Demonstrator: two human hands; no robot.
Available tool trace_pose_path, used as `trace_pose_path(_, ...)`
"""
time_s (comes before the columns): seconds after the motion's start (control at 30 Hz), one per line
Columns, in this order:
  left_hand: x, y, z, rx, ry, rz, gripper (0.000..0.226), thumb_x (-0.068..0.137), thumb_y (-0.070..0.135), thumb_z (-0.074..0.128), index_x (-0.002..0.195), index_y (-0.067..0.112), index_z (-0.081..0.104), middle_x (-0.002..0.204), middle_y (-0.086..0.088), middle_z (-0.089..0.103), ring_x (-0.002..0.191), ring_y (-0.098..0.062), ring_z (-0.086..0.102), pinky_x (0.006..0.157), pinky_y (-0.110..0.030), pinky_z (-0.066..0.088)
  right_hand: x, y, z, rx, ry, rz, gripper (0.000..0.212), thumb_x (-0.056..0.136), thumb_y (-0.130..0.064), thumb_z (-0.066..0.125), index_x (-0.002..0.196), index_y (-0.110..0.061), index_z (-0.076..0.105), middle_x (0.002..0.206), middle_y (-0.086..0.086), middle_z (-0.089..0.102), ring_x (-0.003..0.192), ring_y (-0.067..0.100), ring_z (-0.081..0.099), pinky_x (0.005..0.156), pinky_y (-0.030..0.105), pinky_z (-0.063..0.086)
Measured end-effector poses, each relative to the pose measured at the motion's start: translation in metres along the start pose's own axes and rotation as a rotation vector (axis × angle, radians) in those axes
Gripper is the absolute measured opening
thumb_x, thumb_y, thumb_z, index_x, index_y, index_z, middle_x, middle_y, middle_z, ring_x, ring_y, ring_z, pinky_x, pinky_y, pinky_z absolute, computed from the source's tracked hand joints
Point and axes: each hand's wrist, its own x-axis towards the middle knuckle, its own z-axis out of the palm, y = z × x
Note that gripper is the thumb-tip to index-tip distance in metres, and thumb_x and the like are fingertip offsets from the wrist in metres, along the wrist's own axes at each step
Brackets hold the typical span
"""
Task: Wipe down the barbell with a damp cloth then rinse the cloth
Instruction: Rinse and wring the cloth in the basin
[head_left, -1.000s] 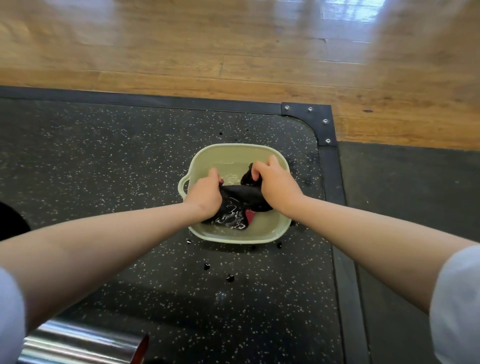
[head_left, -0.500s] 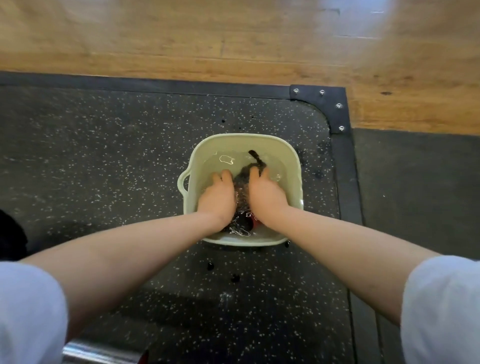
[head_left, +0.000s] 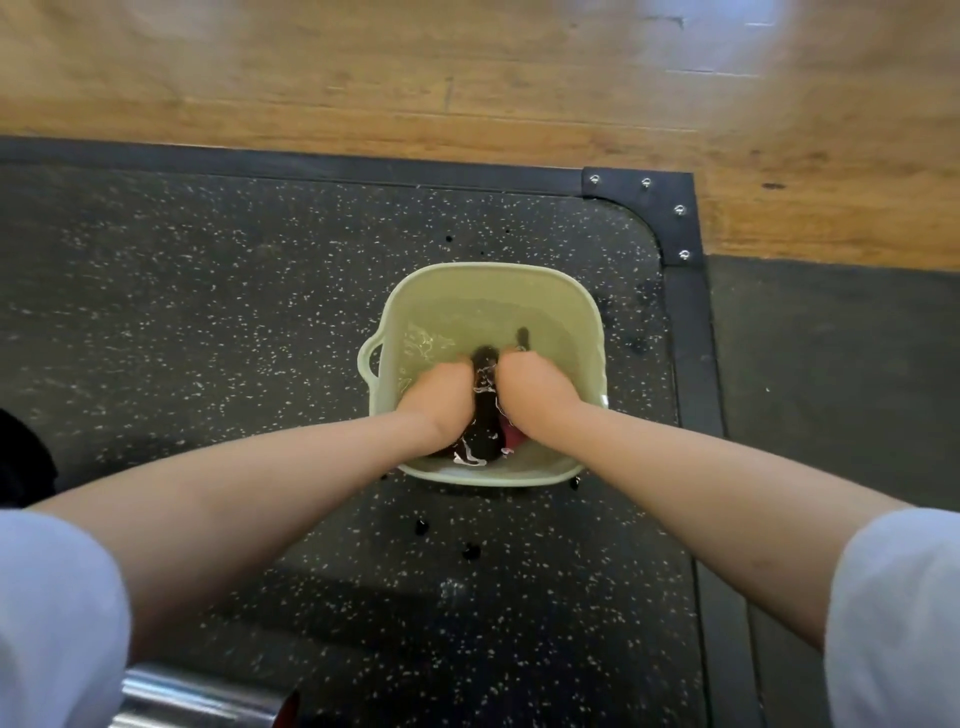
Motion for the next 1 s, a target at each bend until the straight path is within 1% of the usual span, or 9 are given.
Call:
trace_pose_path(0.13,-0.007,0.006,0.004,-0.130,-0.063,0.036,0.053,0.089,-0.004,0.042,0.139,-0.003,0.027,0.130,-0.024,0.044,0.103,-0.035,0.057,0.088,-0.038,0.046,-0.008,-0.008,0.002,0.099,0.018,-0.039,0.047,0.094,0.001,0.042,0.139,0.002,0.028,0.130,0.021,0.044,0.106,0.037,0.059,0.087,0.042,0.050)
trace_pose_path(0.23,-0.014,0.007,0.004,-0.187,-0.050,0.045,0.050,0.088,-0.001,0.047,0.136,0.000,0.030,0.137,-0.022,0.031,0.106,-0.034,0.054,0.097,-0.037,0.041,-0.015,-0.010,-0.006,0.123,0.018,-0.054,0.046,0.091,-0.003,0.048,0.135,-0.003,0.033,0.138,0.018,0.033,0.100,0.035,0.059,0.082,0.045,0.051)
trace_pose_path(0.37,-0.025,0.007,-0.008,-0.139,0.111,0.032,0.036,0.092,0.001,0.041,0.128,0.007,0.044,0.130,-0.015,0.040,0.100,-0.031,0.054,0.086,-0.038,0.045,-0.024,-0.003,-0.018,0.130,0.107,-0.046,0.037,0.090,-0.003,0.049,0.126,-0.004,0.041,0.136,0.015,0.035,0.080,0.028,0.053,0.066,0.039,0.048)
trace_pose_path(0.5,-0.030,0.005,-0.024,0.038,0.245,0.082,0.026,0.095,0.009,0.040,0.118,0.014,0.049,0.118,-0.009,0.043,0.076,-0.028,0.051,0.064,-0.039,0.041,-0.030,0.003,-0.023,0.141,0.163,-0.023,0.039,0.096,-0.020,0.055,0.128,-0.003,0.041,0.141,0.014,0.034,0.090,0.030,0.060,0.074,0.040,0.052)
trace_pose_path(0.6,-0.026,-0.006,-0.028,-0.001,0.192,0.092,0.032,0.091,0.023,0.051,0.121,0.013,0.050,0.125,-0.007,0.038,0.094,-0.027,0.055,0.077,-0.040,0.048,-0.030,0.009,-0.022,0.107,0.107,0.012,0.055,0.093,-0.039,0.058,0.132,-0.004,0.039,0.150,0.014,0.024,0.101,0.031,0.059,0.081,0.041,0.052)
trace_pose_path(0.7,-0.022,-0.014,-0.025,0.037,0.105,0.167,0.059,0.078,0.027,0.062,0.132,0.012,0.043,0.134,-0.009,0.031,0.122,-0.028,0.040,0.099,-0.044,0.043,-0.028,0.013,-0.018,-0.005,0.044,0.003,0.079,0.085,-0.052,0.063,0.142,-0.008,0.029,0.151,0.015,0.020,0.122,0.033,0.045,0.092,0.044,0.049)
trace_pose_path(0.8,-0.018,-0.013,-0.015,0.259,0.008,0.206,0.084,0.078,0.037,0.068,0.145,0.013,0.024,0.148,-0.013,0.018,0.137,-0.033,0.020,0.110,-0.047,0.031,-0.025,0.011,-0.009,-0.055,0.025,-0.036,0.088,0.085,-0.046,0.067,0.149,-0.010,0.018,0.150,0.015,0.017,0.129,0.035,0.036,0.095,0.045,0.046)
trace_pose_path(0.87,-0.014,-0.012,-0.007,0.366,-0.035,0.183,0.089,0.082,0.038,0.067,0.148,0.011,0.015,0.151,-0.016,0.013,0.139,-0.034,0.017,0.112,-0.046,0.027,-0.021,0.007,-0.001,-0.069,0.017,-0.028,0.085,0.089,-0.037,0.066,0.150,-0.009,0.014,0.152,0.017,0.015,0.131,0.036,0.035,0.097,0.046,0.045)
trace_pose_path(1.0,-0.009,-0.012,0.004,0.548,0.095,0.205,0.061,0.095,0.019,0.050,0.145,0.004,0.019,0.148,-0.018,0.022,0.133,-0.033,0.029,0.103,-0.041,0.036,-0.017,-0.002,0.012,-0.251,0.082,-0.034,0.053,0.100,-0.014,0.044,0.145,0.000,0.020,0.144,0.024,0.029,0.119,0.034,0.052,0.088,0.037,0.049)
